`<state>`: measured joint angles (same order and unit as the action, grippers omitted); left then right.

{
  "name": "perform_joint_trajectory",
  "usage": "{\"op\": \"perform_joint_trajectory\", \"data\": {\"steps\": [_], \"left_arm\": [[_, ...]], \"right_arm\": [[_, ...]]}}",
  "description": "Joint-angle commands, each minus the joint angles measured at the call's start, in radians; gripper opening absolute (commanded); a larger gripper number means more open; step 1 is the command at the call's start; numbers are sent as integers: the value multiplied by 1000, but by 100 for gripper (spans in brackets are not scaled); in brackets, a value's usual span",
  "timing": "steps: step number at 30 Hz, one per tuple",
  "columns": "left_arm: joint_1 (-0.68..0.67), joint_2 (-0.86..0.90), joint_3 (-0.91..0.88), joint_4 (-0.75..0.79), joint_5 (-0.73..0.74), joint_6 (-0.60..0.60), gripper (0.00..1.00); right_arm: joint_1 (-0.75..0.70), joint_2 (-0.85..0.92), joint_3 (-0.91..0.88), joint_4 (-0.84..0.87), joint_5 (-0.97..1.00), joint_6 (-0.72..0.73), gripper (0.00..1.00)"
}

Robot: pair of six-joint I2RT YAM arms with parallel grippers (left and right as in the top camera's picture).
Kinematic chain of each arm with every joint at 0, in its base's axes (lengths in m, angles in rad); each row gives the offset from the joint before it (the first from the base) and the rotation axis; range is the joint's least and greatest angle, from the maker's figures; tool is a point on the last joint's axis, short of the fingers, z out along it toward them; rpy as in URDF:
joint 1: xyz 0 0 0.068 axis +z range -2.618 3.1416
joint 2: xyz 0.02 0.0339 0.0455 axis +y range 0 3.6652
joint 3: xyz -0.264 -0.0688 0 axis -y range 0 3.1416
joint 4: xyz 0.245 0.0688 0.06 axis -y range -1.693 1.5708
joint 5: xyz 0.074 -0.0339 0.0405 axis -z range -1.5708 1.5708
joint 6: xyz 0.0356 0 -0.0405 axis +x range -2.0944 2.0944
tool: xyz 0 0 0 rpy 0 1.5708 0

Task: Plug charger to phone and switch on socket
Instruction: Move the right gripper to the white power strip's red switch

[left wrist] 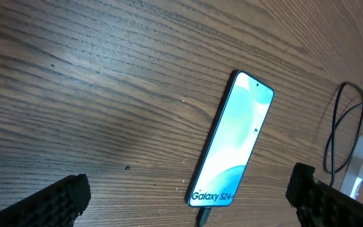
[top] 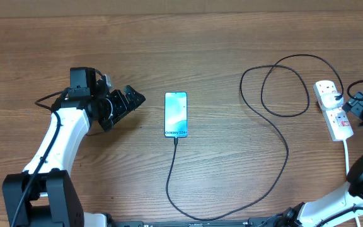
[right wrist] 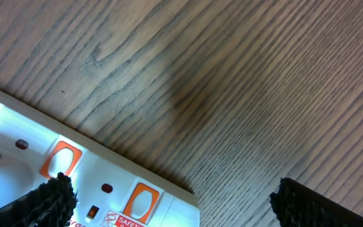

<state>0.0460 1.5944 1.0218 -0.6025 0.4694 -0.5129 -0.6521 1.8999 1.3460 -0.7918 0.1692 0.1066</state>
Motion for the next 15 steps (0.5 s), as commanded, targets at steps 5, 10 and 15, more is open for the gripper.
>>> {"op": "perform_joint_trajectory", "data": {"steps": [5,10,15], "left_arm": [[-3,-10,6,1,-9,19,99],[-3,-10,6,1,-9,19,99],[-3,-10,6,1,-9,19,100]], "right_arm": [[0,68,0,48,-43,-34,100],[0,68,0,89,-43,-33,100],[0,68,0,109,-60,-30,100]]}}
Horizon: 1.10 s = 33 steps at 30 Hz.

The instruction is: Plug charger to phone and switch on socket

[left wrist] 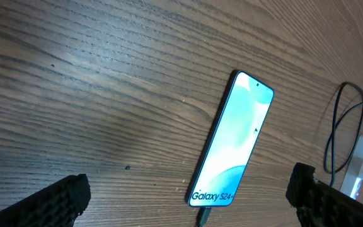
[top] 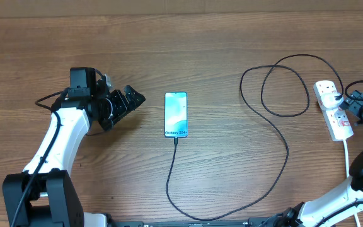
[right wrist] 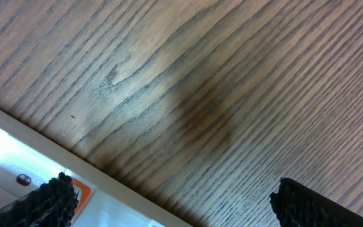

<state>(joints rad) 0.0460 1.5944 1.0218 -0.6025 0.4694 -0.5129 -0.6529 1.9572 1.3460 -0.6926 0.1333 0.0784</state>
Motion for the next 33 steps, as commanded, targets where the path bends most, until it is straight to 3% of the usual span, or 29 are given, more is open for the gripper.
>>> {"op": "perform_joint_trajectory", "data": {"steps": [1,33], "left_arm": [[-3,-10,6,1,-9,19,100],[-3,-10,6,1,-9,19,99]], "right_arm": [[1,11,0,10,-28,-2,100],[1,64,0,-52,-113,-2,100]]}}
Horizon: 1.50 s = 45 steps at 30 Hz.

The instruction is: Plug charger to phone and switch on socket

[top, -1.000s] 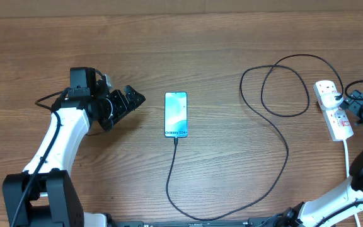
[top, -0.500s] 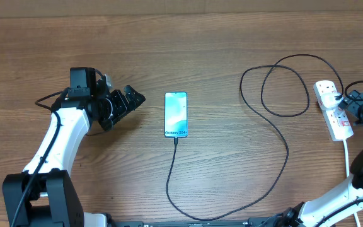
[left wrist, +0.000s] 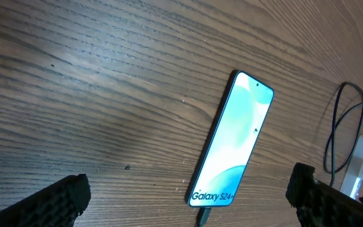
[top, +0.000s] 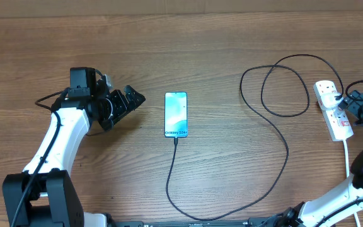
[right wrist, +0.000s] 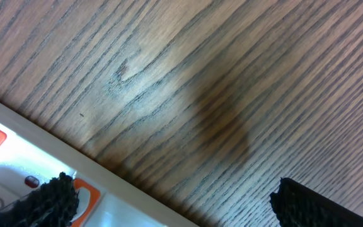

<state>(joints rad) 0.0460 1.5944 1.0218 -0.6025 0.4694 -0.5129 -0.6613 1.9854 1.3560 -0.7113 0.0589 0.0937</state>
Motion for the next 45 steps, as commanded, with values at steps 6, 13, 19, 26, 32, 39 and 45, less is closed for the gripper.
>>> {"op": "perform_joint_trajectory", "data": {"steps": [6,13,19,26,32,39,45], "left_arm": [[-3,-10,6,1,-9,19,100],[-3,-10,6,1,-9,19,100],[-3,-10,6,1,-9,19,99],[-3,-10,6,1,-9,19,100],[-3,-10,6,1,-9,19,100],[-3,-10,6,1,-9,19,99],[-3,-10,6,1,-9,19,99]], "right_arm": [[10,36,-10,-46,-53,-17,100],[10,36,-10,-52,-84,-17,100],[10,36,-10,-62,-84,-17,100],[10,36,-10,-72,-92,-17,100],[10,36,-10,-80,-114,-17,100],[10,36,-10,-81,-114,-17,100],[10,36,-10,-81,-114,-17,100]]}}
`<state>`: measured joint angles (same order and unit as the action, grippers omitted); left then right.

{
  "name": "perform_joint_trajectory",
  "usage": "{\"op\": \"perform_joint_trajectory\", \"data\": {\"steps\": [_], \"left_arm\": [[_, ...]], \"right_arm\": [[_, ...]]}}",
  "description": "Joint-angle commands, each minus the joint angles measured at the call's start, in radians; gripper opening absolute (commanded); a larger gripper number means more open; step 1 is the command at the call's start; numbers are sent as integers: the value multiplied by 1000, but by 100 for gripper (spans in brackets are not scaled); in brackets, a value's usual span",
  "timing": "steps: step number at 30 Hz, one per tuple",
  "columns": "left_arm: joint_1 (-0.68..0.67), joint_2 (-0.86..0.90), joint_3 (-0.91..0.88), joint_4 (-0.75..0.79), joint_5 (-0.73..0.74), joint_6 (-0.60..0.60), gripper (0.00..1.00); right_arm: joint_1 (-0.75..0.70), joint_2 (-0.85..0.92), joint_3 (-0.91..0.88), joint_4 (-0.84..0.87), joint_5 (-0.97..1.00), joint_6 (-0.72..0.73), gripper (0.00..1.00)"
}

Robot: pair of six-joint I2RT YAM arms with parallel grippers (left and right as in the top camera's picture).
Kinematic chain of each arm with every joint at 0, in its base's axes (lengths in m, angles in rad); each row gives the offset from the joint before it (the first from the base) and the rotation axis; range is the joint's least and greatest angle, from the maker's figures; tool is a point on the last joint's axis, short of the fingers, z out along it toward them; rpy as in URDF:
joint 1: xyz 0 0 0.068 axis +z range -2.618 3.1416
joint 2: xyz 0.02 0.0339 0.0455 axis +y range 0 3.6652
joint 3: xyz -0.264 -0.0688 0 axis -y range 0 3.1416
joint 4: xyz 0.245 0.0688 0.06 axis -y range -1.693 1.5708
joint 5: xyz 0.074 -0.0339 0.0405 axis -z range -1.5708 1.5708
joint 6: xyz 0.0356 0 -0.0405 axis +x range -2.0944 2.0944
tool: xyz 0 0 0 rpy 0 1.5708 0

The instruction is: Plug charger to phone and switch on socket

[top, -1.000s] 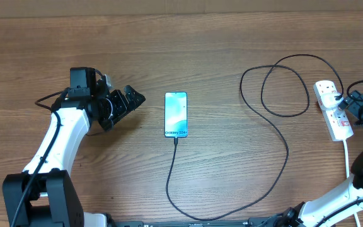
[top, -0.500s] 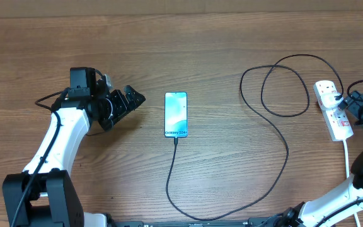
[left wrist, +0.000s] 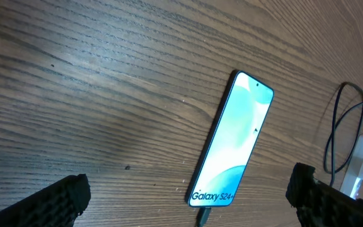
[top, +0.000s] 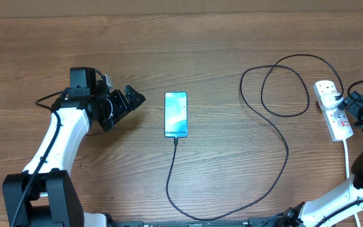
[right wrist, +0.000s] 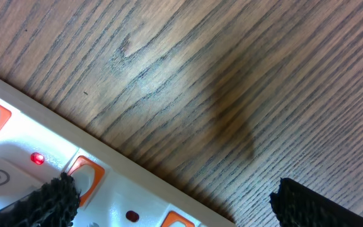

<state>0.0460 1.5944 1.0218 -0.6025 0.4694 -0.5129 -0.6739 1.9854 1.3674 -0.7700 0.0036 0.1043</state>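
Observation:
The phone (top: pixel 176 114) lies face up mid-table with its screen lit, also seen in the left wrist view (left wrist: pixel 235 148). The black charger cable (top: pixel 276 151) is plugged into its lower end (left wrist: pixel 202 217) and loops to the white socket strip (top: pixel 333 110). My right gripper (top: pixel 350 107) is open at the strip's right side. In the right wrist view its left fingertip (right wrist: pixel 55 195) rests by an orange switch (right wrist: pixel 84 173), and a red lamp (right wrist: pixel 37 157) glows. My left gripper (top: pixel 131 106) hangs open left of the phone, holding nothing.
The strip's white lead (top: pixel 347 164) runs toward the front edge at the right. The cable's loops (top: pixel 285 85) lie between the phone and the strip. Bare wooden table (top: pixel 219 38) spreads behind and around the phone.
In the right wrist view more of the strip shows, and a lamp that was dark is lit bright red. The left arm and the phone have not moved.
The phone stayed plugged in and my left gripper stayed open beside it throughout. My right gripper was open at the strip with dark lamps, then shifted slightly along its edge twice. Now its fingertip is by an orange switch and one lamp glows.

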Motion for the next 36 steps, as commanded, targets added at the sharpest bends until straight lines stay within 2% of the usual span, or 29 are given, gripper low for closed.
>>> {"op": "perform_joint_trajectory", "data": {"steps": [1,19,26,32,36], "left_arm": [[-3,-10,6,1,-9,19,99],[-3,-10,6,1,-9,19,99],[-3,-10,6,1,-10,19,100],[-3,-10,6,1,-9,19,100],[-3,-10,6,1,-9,19,100]], "right_arm": [[23,36,-22,-23,-58,-27,100],[16,31,-19,-66,-31,-6,100],[-22,-70,-18,-73,-26,53,99],[-22,-196,-18,-58,-107,52,89],[-14,-248,-20,-69,-158,51,86]]}}
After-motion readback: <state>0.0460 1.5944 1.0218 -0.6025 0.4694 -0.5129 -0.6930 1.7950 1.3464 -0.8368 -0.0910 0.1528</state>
